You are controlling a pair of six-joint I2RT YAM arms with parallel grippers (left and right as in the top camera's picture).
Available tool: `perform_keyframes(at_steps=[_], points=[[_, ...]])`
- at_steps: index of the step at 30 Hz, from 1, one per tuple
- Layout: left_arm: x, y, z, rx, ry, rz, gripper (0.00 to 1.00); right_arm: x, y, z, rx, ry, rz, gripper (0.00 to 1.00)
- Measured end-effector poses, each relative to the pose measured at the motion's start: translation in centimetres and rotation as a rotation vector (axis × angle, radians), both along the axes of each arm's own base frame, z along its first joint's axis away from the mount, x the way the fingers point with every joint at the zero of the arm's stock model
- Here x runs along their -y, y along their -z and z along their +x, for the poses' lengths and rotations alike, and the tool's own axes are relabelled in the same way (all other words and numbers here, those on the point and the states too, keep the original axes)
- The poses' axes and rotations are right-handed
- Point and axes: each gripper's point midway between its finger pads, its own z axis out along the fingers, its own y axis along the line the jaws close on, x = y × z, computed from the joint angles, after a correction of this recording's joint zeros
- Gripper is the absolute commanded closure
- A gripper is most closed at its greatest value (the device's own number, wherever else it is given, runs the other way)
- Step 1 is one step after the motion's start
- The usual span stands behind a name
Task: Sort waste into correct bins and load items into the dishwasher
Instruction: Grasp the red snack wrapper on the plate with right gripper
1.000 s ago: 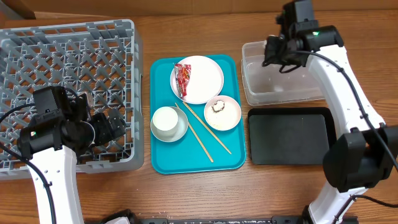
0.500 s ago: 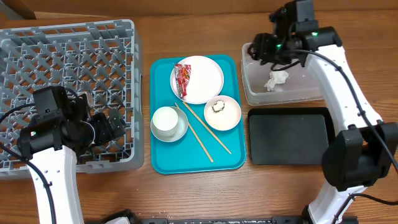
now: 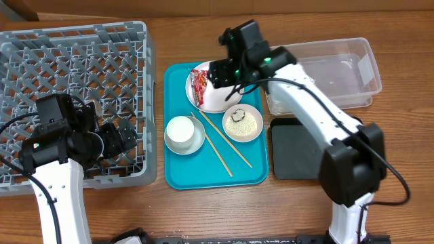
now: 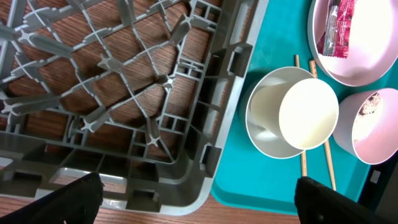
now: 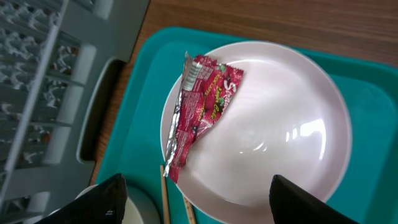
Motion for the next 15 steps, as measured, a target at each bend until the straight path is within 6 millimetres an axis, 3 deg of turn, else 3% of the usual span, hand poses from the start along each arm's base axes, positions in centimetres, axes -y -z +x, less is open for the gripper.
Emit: perform_keyframes(at_steps=[8,12,15], points=[[0.0,0.0,0.0,0.001,0.000,0.001,0.00,-3.9,5.3,0.4,0.022,-0.041,-0.041,0.31],[0.0,0.0,0.0,0.001,0.000,0.000,0.00,-5.1,7.4,-0.1,0.005,-0.042,-0.057,0.40],[0.0,0.0,0.0,0.000,0.000,0.001,0.00,-5.4,10.0,-0.6,-0.044,-0.018,-0.078,0.48]])
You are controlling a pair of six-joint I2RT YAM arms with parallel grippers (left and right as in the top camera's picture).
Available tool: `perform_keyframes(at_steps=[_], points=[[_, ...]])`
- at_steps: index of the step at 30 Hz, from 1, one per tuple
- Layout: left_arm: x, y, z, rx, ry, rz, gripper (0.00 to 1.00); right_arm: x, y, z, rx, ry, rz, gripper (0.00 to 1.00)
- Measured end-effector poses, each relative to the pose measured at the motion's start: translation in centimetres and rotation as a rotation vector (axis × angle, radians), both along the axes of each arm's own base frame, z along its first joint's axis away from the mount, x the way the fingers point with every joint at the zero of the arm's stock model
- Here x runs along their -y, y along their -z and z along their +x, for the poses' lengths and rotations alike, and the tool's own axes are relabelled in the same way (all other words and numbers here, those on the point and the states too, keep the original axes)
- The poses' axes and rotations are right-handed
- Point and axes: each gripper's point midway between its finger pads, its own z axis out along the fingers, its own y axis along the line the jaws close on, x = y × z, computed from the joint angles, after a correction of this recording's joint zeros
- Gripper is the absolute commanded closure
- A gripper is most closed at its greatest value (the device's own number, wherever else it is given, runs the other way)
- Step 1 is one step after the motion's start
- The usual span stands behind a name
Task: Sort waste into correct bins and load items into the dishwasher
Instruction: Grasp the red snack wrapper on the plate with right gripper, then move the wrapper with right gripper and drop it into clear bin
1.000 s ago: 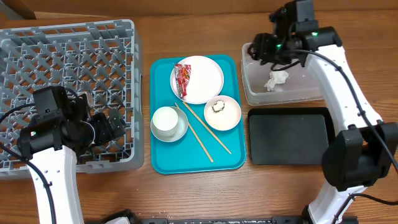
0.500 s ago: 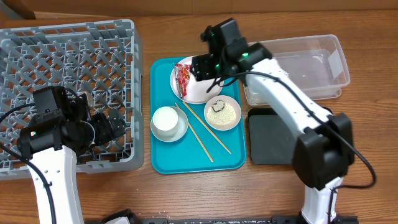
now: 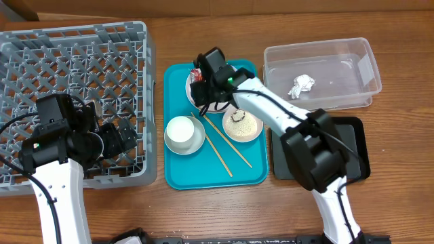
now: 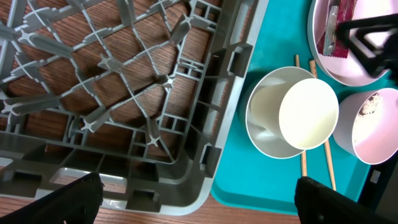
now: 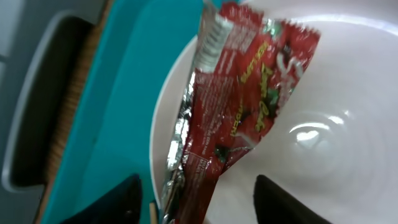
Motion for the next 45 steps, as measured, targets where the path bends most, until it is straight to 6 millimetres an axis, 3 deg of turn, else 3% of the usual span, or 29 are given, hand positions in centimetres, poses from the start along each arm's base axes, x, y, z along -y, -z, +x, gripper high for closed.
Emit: perform_keyframes(at_steps=[4,7,11,14,19,23,25,28,30,32,34,37,41,45], points=[[0.0,0.0,0.0,0.000,0.000,0.000,0.00,0.0,1.8,-0.4,-0.039,0.019,-0.012,0.74],[0.0,0.0,0.0,0.000,0.000,0.000,0.00,-0.1,2.0,-0.5,-0.045,0.024,-0.012,0.94],[0.0,0.0,0.0,0.000,0.000,0.000,0.00,0.2,1.5,-0.2,-0.051,0.037,-0.013,0.96],[0.0,0.0,0.0,0.000,0.000,0.000,0.00,1.5,0.3,0.4,-0.050,0.063,-0.021,0.96],[0.0,0.0,0.0,0.000,0.000,0.000,0.00,7.3,-6.6,3.0,0.021,0.191,-0.036,0.96],[0.0,0.0,0.0,0.000,0.000,0.000,0.00,14.3,-13.7,4.0,0.086,0.344,-0.038,0.96],[0.0,0.0,0.0,0.000,0.000,0.000,0.00,18.6,-16.1,3.7,0.073,0.456,-0.042,0.96],[0.0,0.0,0.0,0.000,0.000,0.000,0.00,23.9,-16.4,3.3,0.012,0.612,-0.056,0.96],[0.0,0.0,0.0,0.000,0.000,0.000,0.00,27.3,-14.8,3.1,-0.054,0.708,-0.071,0.96],[0.0,0.0,0.0,0.000,0.000,0.000,0.00,29.2,-12.6,2.6,-0.117,0.763,-0.080,0.96],[0.0,0.0,0.0,0.000,0.000,0.000,0.00,30.1,-10.9,1.9,-0.164,0.787,-0.090,0.90],[0.0,0.0,0.0,0.001,0.000,0.000,0.00,30.5,-8.8,1.4,-0.207,0.807,-0.097,0.65],[0.0,0.0,0.0,0.000,0.000,0.000,0.00,30.2,-8.6,1.5,-0.210,0.806,-0.083,0.37],[0.0,0.0,0.0,0.000,0.000,0.000,0.00,29.9,-8.9,1.5,-0.206,0.782,-0.081,0.30]])
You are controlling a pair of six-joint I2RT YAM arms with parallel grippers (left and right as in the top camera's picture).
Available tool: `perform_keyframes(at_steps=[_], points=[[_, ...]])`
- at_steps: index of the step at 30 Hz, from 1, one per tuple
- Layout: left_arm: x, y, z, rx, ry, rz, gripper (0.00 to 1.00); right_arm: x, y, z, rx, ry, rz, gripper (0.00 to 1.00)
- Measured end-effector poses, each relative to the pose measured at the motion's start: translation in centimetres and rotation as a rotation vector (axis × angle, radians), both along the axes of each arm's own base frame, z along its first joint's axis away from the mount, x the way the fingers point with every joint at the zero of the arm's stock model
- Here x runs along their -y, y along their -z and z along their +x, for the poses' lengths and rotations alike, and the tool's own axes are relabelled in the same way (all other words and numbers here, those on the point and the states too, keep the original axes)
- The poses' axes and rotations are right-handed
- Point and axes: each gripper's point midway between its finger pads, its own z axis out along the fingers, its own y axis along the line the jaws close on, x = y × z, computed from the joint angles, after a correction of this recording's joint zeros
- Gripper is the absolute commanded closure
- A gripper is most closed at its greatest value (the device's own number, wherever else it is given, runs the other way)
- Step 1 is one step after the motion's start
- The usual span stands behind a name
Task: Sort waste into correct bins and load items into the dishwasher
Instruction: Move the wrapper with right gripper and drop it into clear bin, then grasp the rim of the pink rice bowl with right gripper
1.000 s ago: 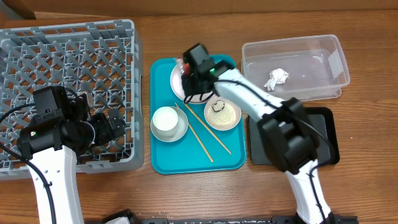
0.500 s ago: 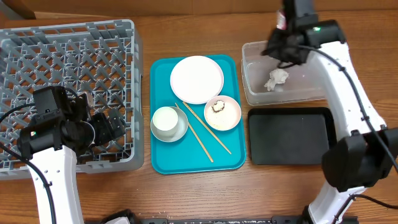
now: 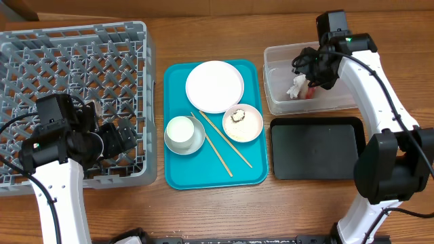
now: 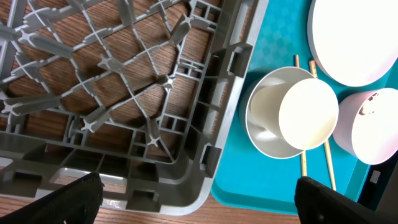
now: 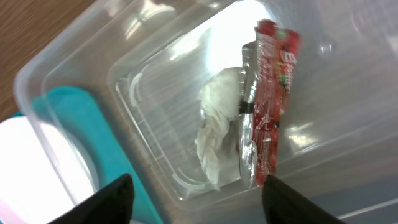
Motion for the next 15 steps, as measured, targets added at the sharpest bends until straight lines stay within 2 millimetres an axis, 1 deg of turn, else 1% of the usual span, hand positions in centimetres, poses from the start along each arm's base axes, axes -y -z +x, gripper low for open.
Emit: perform_keyframes(at_steps=[1,3,5,6,7,9,10,11,12,13,15], points=[[0.0,0.0,0.0,0.000,0.000,0.000,0.00,-0.1,-0.3,0.1,0.009,-0.011,0.002,0.30],[0.0,0.0,0.0,0.000,0.000,0.000,0.00,-0.5,-1.7,0.3,0.040,-0.051,0.015,0.30],[0.0,0.0,0.0,0.000,0.000,0.000,0.00,-1.3,-3.6,-0.2,0.071,-0.115,0.041,0.31],[0.0,0.0,0.0,0.000,0.000,0.000,0.00,-2.1,-5.4,-0.9,0.102,-0.179,0.068,0.31],[0.0,0.0,0.0,0.000,0.000,0.000,0.00,-2.8,-6.7,-1.7,0.116,-0.234,0.086,0.32],[0.0,0.0,0.0,0.000,0.000,0.000,0.00,-4.4,-8.4,-3.6,0.115,-0.332,0.109,0.33],[0.0,0.0,0.0,0.000,0.000,0.000,0.00,-5.6,-8.9,-4.8,0.110,-0.394,0.119,0.35],[0.0,0.0,0.0,0.001,0.000,0.000,0.00,-7.3,-9.2,-6.0,0.103,-0.465,0.128,0.35],[0.0,0.0,0.0,0.000,0.000,0.000,0.00,-8.7,-9.2,-6.6,0.098,-0.515,0.136,0.36],[0.0,0.0,0.0,0.001,0.000,0.001,0.00,-10.2,-8.8,-7.4,0.090,-0.574,0.137,0.37],[0.0,0.0,0.0,0.000,0.000,0.000,0.00,-12.9,-7.4,-9.1,0.057,-0.661,0.136,0.38]])
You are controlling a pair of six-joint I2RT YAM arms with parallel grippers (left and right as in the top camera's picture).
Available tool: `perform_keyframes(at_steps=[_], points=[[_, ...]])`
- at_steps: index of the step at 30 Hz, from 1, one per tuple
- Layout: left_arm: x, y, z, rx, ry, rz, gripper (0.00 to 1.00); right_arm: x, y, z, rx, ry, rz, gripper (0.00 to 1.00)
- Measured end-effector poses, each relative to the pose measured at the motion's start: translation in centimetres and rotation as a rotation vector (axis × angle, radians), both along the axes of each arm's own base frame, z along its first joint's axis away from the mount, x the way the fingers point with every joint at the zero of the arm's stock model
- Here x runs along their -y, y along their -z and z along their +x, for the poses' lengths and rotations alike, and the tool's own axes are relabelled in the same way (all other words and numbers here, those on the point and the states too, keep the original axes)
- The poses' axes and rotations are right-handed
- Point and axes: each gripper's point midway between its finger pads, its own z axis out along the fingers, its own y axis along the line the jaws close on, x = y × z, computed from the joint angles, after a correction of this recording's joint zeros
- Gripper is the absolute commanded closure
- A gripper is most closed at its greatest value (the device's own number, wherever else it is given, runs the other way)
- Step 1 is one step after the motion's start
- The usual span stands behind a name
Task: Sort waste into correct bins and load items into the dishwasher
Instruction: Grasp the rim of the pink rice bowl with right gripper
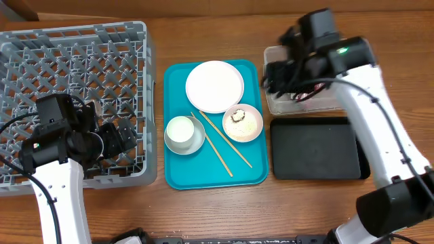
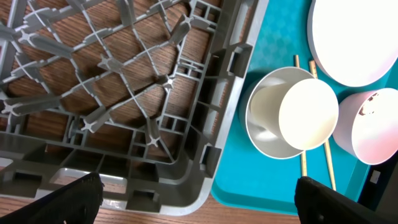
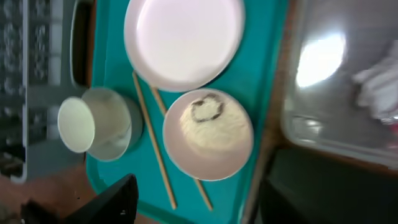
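On the teal tray lie a bare white plate, a small bowl with food residue, a white cup lying in a bowl and two chopsticks. My right gripper hangs open and holds nothing, over the tray's right edge and the clear bin's left end. In its wrist view the residue bowl is below it. My left gripper stands open over the grey dish rack's near right corner. The red wrapper is hidden under my right arm.
A black bin lies right of the tray, in front of the clear bin. Crumpled white paper shows inside the clear bin. The dish rack fills the table's left side, close against the tray.
My right gripper was over the clear bin, with the red wrapper lying in it beside the white paper. Now it is further left, over the bin's left end and the tray. The left arm is unchanged.
My right gripper was open above the plate, which held a red wrapper. Then it was low at the wrapper. Later the plate was bare and the wrapper lay in the clear bin. Now the gripper is open by the tray again.
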Motion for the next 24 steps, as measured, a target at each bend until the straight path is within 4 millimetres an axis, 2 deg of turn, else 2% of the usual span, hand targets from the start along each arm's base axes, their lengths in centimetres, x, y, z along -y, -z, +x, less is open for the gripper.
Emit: perform_keyframes(at_steps=[4,5,9,15,22,24], points=[[0.0,0.0,0.0,0.000,0.000,0.000,0.00,-4.9,3.3,-2.7,-0.001,-0.143,-0.035,0.42],[0.0,0.0,0.0,0.000,0.000,0.000,0.00,-5.3,3.6,-2.9,0.000,-0.155,-0.038,0.44],[0.0,0.0,0.0,0.000,0.000,0.000,0.00,-8.9,7.9,-4.7,0.052,-0.256,-0.074,0.52],[0.0,0.0,0.0,0.000,0.000,0.000,0.00,-10.2,11.5,-5.5,0.122,-0.295,-0.130,0.56],[0.0,0.0,0.0,0.000,0.000,0.000,0.00,-9.9,12.8,-4.7,0.171,-0.273,-0.162,0.56],[0.0,0.0,0.0,0.000,0.000,0.000,0.00,-9.9,13.4,-4.7,0.163,-0.273,-0.170,0.64]])
